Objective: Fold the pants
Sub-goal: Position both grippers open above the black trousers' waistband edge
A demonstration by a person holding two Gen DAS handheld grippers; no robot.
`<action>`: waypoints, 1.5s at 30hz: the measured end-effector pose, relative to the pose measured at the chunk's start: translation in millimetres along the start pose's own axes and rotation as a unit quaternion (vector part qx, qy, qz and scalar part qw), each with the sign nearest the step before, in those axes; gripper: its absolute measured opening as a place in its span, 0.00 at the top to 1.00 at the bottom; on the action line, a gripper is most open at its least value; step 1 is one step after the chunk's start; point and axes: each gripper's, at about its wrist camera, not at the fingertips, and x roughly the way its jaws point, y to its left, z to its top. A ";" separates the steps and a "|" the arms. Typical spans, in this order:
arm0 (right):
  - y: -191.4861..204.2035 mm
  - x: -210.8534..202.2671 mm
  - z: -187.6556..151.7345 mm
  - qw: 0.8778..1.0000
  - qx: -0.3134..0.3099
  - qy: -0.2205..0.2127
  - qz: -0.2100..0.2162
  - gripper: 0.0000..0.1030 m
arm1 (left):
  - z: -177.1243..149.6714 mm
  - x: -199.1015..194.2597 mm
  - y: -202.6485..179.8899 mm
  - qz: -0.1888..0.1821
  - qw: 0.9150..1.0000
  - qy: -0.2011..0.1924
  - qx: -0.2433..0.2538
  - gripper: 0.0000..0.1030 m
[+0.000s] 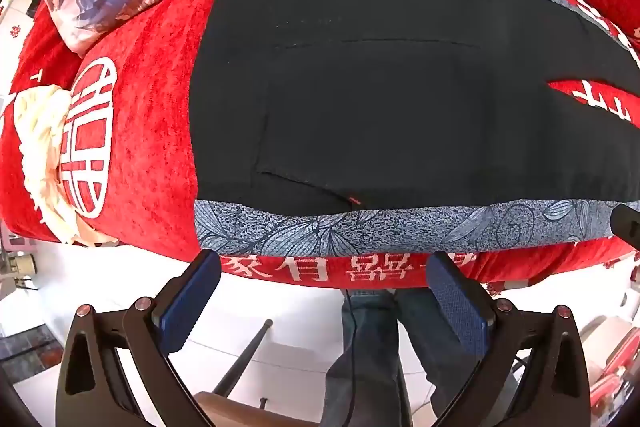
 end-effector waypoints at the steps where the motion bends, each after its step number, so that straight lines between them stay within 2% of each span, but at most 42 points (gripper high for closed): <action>1: -0.2 0.0 0.0 1.000 -0.001 0.000 0.000 0.00 | 0.2 0.3 -0.4 0.000 1.000 0.001 -0.001 0.00; 14: -7.0 2.5 0.5 1.000 0.001 0.001 0.000 0.00 | 1.7 3.5 -7.0 0.007 1.000 0.008 0.000 0.00; 15: -6.8 2.4 0.6 1.000 0.000 0.001 0.000 0.00 | -1.3 4.3 2.5 -0.003 1.000 0.005 -0.001 0.00; 30: -6.9 2.9 0.0 1.000 -0.005 -0.003 -0.004 0.00 | -7.3 6.3 -0.6 -0.003 1.000 -0.011 -0.006 0.00; 45: -5.1 3.8 0.8 1.000 -0.005 -0.004 -0.001 0.00 | -7.9 8.3 1.7 -0.011 1.000 -0.005 -0.016 0.00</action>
